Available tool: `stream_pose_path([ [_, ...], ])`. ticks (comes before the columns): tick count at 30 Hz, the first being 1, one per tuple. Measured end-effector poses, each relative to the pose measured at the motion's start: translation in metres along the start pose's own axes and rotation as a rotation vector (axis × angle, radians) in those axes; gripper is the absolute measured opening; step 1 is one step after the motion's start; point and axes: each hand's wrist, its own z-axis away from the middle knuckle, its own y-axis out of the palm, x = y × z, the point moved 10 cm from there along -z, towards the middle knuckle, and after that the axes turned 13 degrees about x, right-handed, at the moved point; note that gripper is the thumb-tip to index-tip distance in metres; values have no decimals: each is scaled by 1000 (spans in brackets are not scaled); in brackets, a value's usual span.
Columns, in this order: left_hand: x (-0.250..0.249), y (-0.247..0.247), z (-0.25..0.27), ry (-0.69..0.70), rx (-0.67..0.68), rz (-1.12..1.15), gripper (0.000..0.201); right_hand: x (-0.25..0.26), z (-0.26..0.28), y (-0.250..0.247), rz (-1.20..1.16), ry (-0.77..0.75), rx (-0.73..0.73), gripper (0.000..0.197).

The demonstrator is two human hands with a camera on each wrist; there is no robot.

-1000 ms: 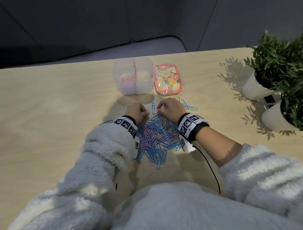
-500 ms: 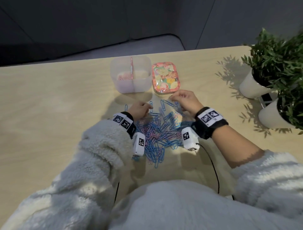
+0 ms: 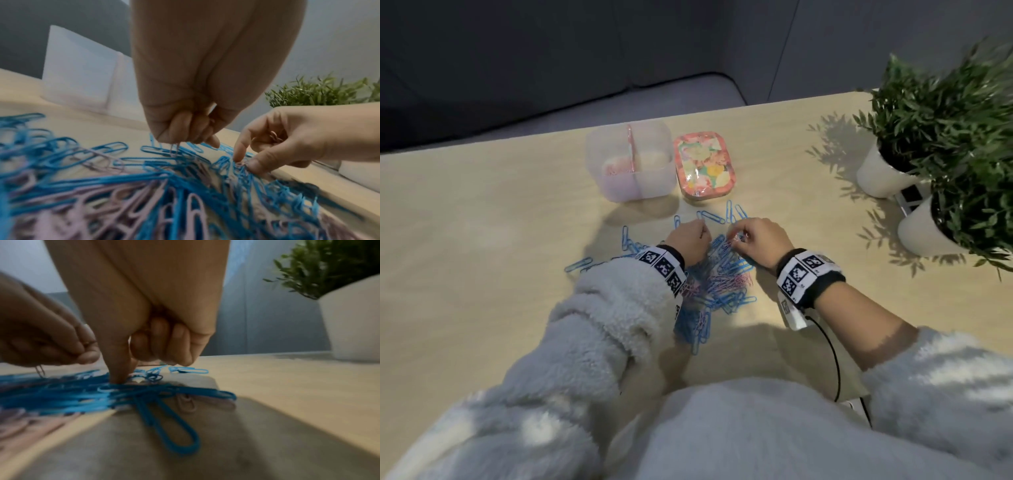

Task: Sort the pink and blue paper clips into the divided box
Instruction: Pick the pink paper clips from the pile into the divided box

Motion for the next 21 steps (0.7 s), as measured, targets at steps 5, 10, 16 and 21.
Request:
stream_pose_path([
  [5, 15, -3, 14, -68, -106, -117, 32, -4, -4, -9, -188, 9, -53, 10],
  [10, 15, 0, 11, -85, -120, -151, 27, -38, 9, -23, -722, 15, -146, 28],
  [16, 26, -7, 12, -66, -119, -21, 20, -59, 19, -1, -964, 152, -44, 24],
  [21, 39, -34, 27, -79, -207, 27, 22, -47, 21, 0, -377, 247, -55, 22],
])
